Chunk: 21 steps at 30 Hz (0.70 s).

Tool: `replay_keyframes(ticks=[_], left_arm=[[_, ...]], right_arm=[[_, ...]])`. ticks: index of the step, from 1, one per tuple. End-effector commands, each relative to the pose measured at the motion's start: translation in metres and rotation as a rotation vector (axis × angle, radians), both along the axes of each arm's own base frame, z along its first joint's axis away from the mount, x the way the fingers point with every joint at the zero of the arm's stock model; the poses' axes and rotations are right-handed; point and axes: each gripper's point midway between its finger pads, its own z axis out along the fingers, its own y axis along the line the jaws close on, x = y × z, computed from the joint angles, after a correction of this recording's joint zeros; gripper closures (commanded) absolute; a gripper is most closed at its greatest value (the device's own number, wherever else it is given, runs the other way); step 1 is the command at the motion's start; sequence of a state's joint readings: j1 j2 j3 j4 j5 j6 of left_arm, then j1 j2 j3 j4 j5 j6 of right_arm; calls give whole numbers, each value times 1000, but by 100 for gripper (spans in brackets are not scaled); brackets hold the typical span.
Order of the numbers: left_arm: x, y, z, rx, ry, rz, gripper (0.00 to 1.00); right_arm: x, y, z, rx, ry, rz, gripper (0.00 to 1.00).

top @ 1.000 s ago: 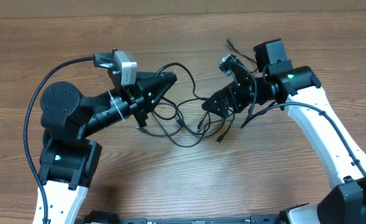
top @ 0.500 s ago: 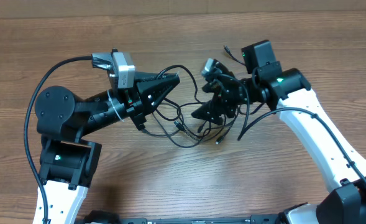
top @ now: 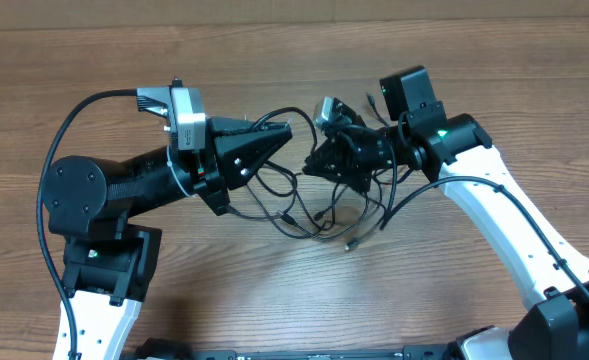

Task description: Untangle cables

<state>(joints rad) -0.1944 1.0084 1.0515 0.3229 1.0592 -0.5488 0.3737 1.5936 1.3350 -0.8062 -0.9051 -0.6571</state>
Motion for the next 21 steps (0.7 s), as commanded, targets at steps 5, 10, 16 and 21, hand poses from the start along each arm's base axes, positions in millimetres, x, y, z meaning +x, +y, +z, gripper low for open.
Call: replay_keyframes(ticks=[5, 10, 16, 21], left_arm=[[-7, 2, 11, -11, -36, -4, 96], [-2, 2, 4, 12, -44, 11, 96], [24, 17, -26, 55, 106, 119, 96], [45, 34, -63, 83, 328, 232, 96]], right_arm=[[-10, 0, -3, 12, 79, 11, 96], [-4, 0, 2, 29, 240, -101, 96], [9, -4, 41, 148, 377, -167, 96], [30, -20, 69, 195, 355, -229, 96]])
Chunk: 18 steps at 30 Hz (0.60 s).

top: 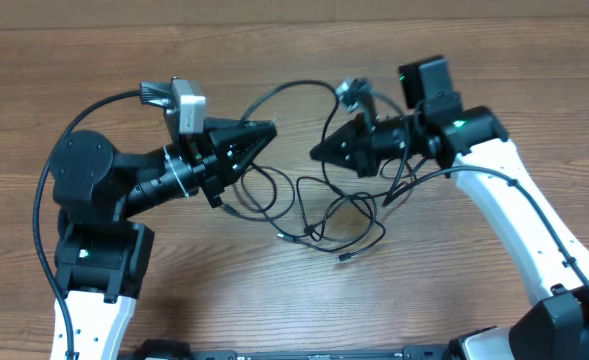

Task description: Untangle cables

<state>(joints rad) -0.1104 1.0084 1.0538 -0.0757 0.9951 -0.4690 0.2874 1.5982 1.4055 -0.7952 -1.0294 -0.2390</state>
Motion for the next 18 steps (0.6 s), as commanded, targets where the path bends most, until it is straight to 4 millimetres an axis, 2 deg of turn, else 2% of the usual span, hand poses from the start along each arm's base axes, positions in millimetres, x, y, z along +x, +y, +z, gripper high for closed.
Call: replay_keyframes(ticks=[1, 7, 9, 12, 13, 15, 18], left_arm=[[11, 12, -9, 22, 45, 92, 96], [12, 16, -40, 78, 162, 122, 92], [11, 16, -46, 85, 192, 121, 82], [10, 16, -54, 92, 236, 121, 55], [10, 16, -56, 94, 246, 120, 50], [10, 16, -62, 104, 265, 117, 45], [9, 16, -71, 125, 291, 112, 43]], right_arm=[[13, -8, 36, 68, 17, -47, 96], [25, -14, 76, 102, -24, -91, 96], [27, -13, 90, 117, -35, -101, 96], [30, -12, 113, 146, -45, -118, 96], [31, -12, 120, 157, -45, -126, 96], [34, -11, 135, 185, -41, -144, 96], [37, -10, 156, 225, -46, -162, 96]])
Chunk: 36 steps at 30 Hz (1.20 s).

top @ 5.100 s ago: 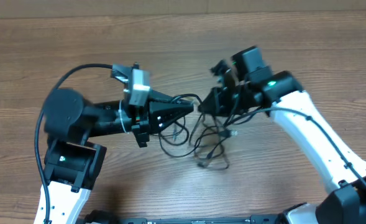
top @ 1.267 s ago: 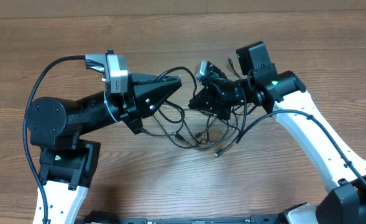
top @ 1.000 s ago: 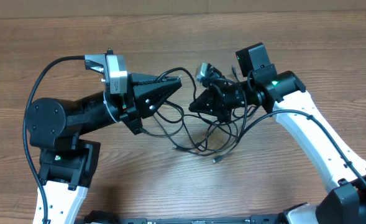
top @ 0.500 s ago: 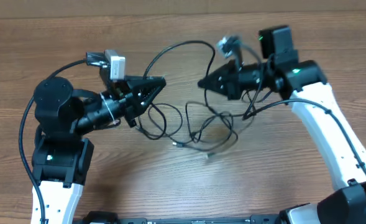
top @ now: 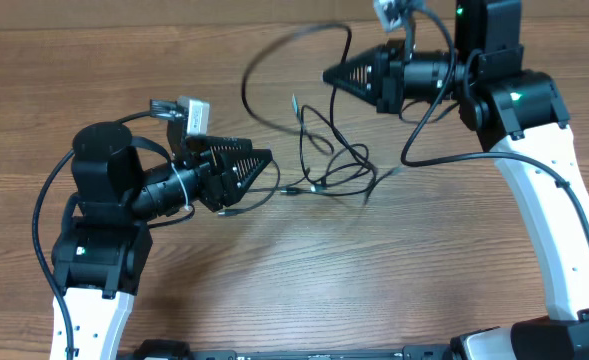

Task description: Untangle cables

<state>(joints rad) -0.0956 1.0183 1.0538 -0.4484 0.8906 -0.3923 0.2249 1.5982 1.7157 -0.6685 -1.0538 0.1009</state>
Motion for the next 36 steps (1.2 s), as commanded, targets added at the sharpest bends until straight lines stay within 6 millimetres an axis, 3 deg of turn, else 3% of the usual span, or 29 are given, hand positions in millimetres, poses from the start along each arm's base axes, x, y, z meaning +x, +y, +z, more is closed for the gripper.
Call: replay_keyframes(ticks=[1, 10, 17, 23, 26, 29, 36], left_arm=[[3, 2, -5, 33, -12, -3, 43], [-4, 2, -25, 58, 78, -21, 42], [-19, -12, -35, 160, -38, -143, 17], [-44, -44, -38, 257, -248, -349, 10], [-51, -53, -41, 297, -318, -403, 10], [-44, -53, -49, 365, -330, -374, 11], [-41, -51, -50, 411, -395, -382, 9]], right_arm=[[-3, 3, 31, 70, 43, -2, 96], [12, 3, 72, 192, 52, -71, 96], [39, -7, 73, 258, 237, -266, 96], [52, -14, 72, 315, 365, -370, 96], [52, -14, 72, 332, 405, -373, 96], [44, -10, 75, 327, 401, -321, 96], [22, -1, 72, 253, 271, -164, 96]])
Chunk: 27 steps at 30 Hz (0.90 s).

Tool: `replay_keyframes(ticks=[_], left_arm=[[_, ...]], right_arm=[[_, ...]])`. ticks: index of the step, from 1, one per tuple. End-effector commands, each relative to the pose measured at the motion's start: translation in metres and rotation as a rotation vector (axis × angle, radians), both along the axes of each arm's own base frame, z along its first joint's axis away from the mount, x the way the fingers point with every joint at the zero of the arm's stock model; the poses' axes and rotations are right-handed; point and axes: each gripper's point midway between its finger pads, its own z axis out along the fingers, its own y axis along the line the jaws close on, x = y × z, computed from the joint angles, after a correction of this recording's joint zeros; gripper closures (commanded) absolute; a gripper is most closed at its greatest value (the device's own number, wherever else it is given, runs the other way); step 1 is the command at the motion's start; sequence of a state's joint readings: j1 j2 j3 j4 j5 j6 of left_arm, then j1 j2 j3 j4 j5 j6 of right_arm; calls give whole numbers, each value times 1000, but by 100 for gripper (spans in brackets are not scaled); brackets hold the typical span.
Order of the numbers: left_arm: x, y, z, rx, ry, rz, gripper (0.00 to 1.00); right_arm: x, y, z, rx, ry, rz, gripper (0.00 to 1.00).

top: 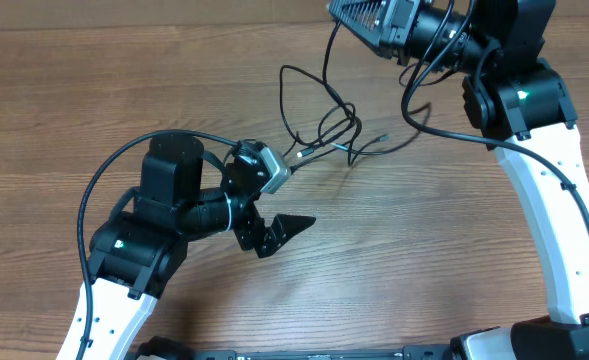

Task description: Untangle cables

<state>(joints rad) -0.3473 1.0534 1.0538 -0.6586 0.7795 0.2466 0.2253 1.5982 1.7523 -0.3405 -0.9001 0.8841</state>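
Observation:
A tangle of thin black cables [326, 128] lies on the wooden table [94, 90], with a small plug end [301, 154] at its lower left. One strand rises from the tangle to my right gripper [346, 14], which is high at the top edge and shut on that cable. My left gripper [296, 224] points right, low over the table below the tangle and apart from it. No cable shows at its tip, and its jaws are seen edge-on, so their state is unclear.
The left arm's wrist camera [265, 166] sits close to the plug end. The right arm's own thicker cable [424, 120] loops beside the tangle. Bare wood stretches left and right of the cables.
My right gripper has risen further toward the top edge, and the tangle hangs longer beneath it. My left gripper has moved down and right, turned, and now sits below the cables.
Both grippers met over the tangle at mid-table. They then stood apart with loops stretched between them. The right gripper lifted toward the far edge with a cable while the left dropped back. Now the tangle trails from the right gripper and the left sits clear of it.

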Motion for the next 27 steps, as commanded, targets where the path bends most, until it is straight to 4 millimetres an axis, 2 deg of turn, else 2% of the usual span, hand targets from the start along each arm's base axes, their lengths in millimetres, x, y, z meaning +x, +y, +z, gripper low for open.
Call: replay_keyframes(ticks=[1, 6, 9, 14, 19, 27], left_arm=[[5, 1, 1, 40, -88, -18, 7], [6, 2, 8, 52, -171, -37, 2], [18, 11, 4, 120, -224, 25, 1], [37, 29, -5, 268, -337, 89, 0], [38, 29, -5, 360, -503, -11, 0], [40, 27, -2, 399, -625, -81, 0]], right_arm=[[-19, 6, 10, -33, -123, 107, 96], [-24, 6, -11, -97, -109, 134, 96], [-29, 6, -18, -112, -91, 158, 96], [-44, 10, -14, -81, -93, 243, 96], [-60, 13, -9, -46, -95, 338, 96], [-92, 15, 7, 22, -155, 526, 96]])
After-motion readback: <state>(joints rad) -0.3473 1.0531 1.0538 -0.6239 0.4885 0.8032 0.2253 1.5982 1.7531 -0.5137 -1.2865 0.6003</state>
